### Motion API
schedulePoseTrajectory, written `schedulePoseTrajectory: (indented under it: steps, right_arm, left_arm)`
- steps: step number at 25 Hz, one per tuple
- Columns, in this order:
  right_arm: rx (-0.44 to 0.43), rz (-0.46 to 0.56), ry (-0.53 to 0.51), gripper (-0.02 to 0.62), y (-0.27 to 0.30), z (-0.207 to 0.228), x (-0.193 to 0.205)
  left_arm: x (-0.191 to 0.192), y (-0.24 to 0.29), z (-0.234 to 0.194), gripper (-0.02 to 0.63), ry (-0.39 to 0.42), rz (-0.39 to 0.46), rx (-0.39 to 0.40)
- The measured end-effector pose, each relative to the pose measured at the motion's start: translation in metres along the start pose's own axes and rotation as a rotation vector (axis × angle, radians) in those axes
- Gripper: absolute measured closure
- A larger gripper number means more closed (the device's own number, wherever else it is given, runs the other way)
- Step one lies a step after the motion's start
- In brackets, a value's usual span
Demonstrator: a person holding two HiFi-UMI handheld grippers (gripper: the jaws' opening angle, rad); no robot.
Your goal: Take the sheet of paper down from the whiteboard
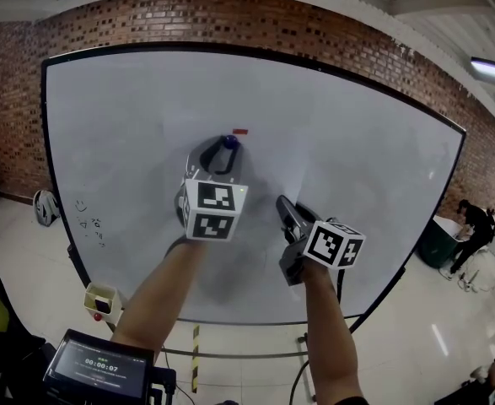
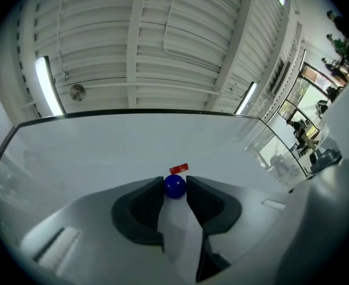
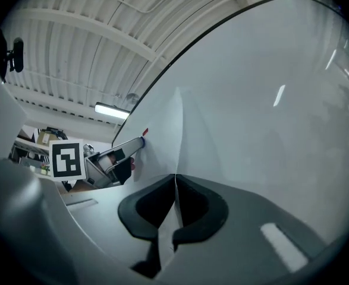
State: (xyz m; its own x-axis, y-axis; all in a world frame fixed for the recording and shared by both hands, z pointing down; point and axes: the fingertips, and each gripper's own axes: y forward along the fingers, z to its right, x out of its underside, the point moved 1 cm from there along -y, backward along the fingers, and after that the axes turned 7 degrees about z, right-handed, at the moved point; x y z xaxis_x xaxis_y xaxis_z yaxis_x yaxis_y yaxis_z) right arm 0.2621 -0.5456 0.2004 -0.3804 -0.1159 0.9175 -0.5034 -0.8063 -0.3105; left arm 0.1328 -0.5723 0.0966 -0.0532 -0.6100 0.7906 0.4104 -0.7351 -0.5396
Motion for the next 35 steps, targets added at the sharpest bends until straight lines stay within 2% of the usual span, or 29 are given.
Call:
schedulePoseTrajectory:
  steps: [12,17,22,25,30,35]
  right_arm:
    - [-0.03,0.041,0.051,0.583,-0.011,-0.014,-0.005]
    - [-0.014,0.037,0.049,0.583,-0.018,-0.019,-0.008]
    - [0.008,0.01,0.039,0.581,-0.021,-0.031,0.005]
    - [0.044,0.004,-0.004,0.581,-0.027,-0.035,0.012]
    - [0.164,-0.012,-0.173,0.581,-0.045,-0.049,0.031]
    - [0.202,-0.057,-0.159,0.581,-0.059,-0.069,0.063]
  left_arm:
    - [0.001,-0.006,-0.005,0.489,-0.06,0.008,0.042]
    - [0.006,-0.012,-0.007,0.489,-0.064,-0.012,0.055]
    - [0.021,-0.026,-0.013,0.489,-0.074,-0.033,0.064]
    - [0.021,-0.041,-0.016,0.489,-0.076,-0.025,0.074]
    - [0.033,-0.073,-0.024,0.489,-0.08,-0.056,0.079]
    - [0.048,-0.116,-0.027,0.489,-0.129,-0.103,0.111]
